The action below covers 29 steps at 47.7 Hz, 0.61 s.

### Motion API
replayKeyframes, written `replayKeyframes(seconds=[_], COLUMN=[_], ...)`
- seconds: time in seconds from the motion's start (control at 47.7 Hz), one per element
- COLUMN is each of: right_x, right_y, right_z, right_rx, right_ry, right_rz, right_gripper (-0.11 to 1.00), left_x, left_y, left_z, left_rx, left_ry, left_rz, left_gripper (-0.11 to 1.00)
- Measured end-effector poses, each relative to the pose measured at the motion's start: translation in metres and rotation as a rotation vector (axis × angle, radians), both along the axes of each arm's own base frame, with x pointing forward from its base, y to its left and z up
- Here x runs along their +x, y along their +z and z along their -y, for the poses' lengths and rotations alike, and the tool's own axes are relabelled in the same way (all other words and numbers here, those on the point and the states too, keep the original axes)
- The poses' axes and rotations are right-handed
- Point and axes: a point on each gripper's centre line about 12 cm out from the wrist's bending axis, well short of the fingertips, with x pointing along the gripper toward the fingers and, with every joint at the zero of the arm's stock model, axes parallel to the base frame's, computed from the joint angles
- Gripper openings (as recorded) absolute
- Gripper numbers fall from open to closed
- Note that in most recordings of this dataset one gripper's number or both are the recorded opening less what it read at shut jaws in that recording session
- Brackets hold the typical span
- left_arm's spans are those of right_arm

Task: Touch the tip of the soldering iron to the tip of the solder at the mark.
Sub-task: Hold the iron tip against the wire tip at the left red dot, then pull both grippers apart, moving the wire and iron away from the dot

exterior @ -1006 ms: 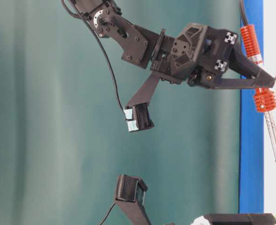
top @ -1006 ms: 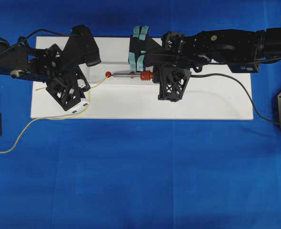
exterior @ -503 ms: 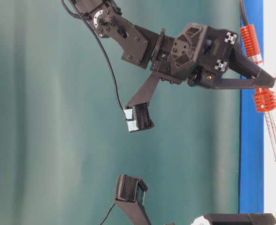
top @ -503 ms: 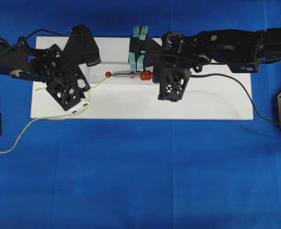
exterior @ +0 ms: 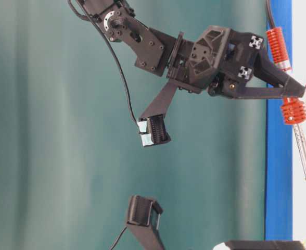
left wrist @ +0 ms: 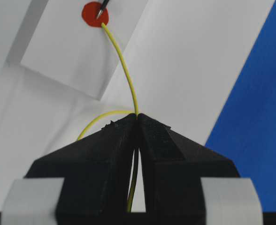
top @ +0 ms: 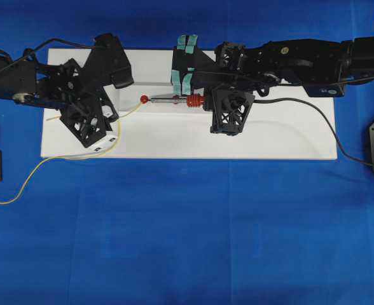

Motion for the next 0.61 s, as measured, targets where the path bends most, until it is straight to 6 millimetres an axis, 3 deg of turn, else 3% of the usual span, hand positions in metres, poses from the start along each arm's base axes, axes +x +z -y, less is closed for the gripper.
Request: replayKeyframes(seconds=[0.314,0.608], right_x=[0.000,0.000], right_y=[0.000,0.000], right_z=[0.001,0.000], right_rx=[-0.002,-0.002], right_ry=[-0.001,0.000], right_rz=[0.001,0.001], right_gripper=[0.08,0.08], left_x=[-0.026,-0.051], left_y=[0.027,0.035], left_z=[0.007,0.011], left_rx=[0.010,-0.020], left_ry=[-0.012,0.034], left_rz=[0.065,0.115], left_gripper=[0.02,0.02])
